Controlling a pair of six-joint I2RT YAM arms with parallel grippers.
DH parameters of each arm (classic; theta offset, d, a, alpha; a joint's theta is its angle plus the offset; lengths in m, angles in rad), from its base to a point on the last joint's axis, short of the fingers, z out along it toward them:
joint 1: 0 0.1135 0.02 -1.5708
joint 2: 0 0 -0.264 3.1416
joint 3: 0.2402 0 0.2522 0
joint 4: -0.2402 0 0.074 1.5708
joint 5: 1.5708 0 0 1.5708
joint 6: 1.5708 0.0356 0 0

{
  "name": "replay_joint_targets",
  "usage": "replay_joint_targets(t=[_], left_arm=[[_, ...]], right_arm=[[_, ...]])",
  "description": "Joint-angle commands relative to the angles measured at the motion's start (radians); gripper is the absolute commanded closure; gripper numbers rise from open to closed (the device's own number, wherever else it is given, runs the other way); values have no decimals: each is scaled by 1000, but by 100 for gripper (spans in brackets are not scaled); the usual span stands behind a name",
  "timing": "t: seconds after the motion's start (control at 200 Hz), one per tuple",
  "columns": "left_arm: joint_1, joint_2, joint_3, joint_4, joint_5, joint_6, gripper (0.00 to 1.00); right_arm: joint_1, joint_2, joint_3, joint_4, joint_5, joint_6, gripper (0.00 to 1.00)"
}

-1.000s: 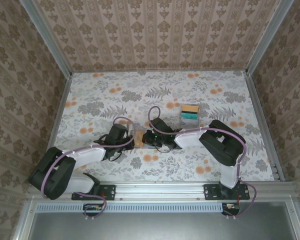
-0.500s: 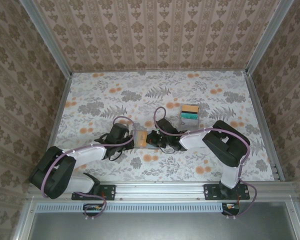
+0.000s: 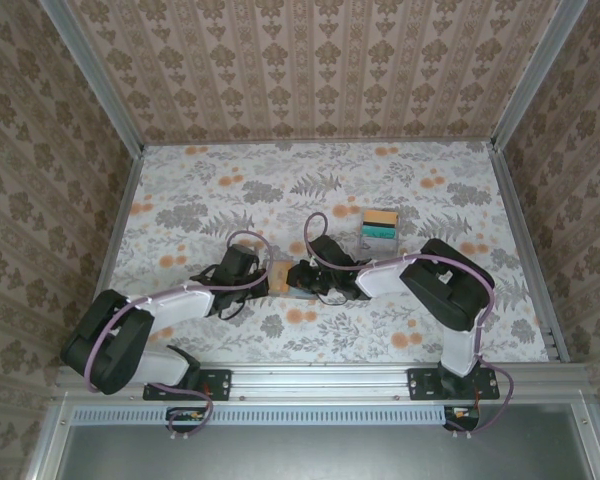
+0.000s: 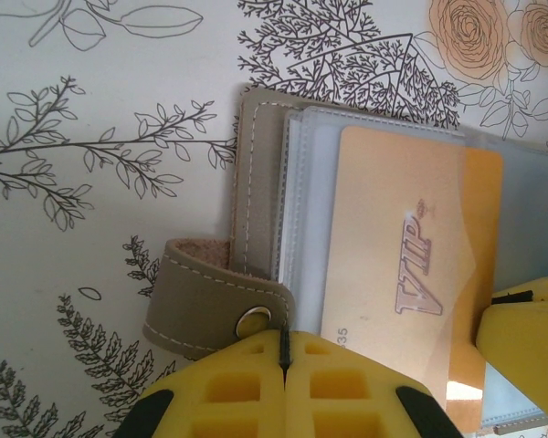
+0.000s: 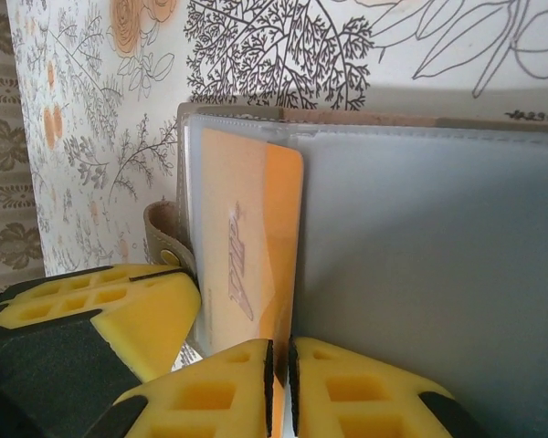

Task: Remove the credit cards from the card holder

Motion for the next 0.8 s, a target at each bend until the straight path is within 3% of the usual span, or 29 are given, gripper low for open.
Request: replay_joint_targets(t=[0.0,0.23,0.44,0.795], left_arm=[[4,37,-2,-90,-9,3,100],[1,41,-3,-91,-6,4,100],[1,41,-2,-94,-11,3,100],[4,32,-4,-104,-23,0,100]], right_arm=[[-4,27,18,15,-19,-7,81],[-4,47,23,31,-24,3,82],[-4,33,8,26,-8,5,100],[-43,-75,-104,33,8,-11,100]])
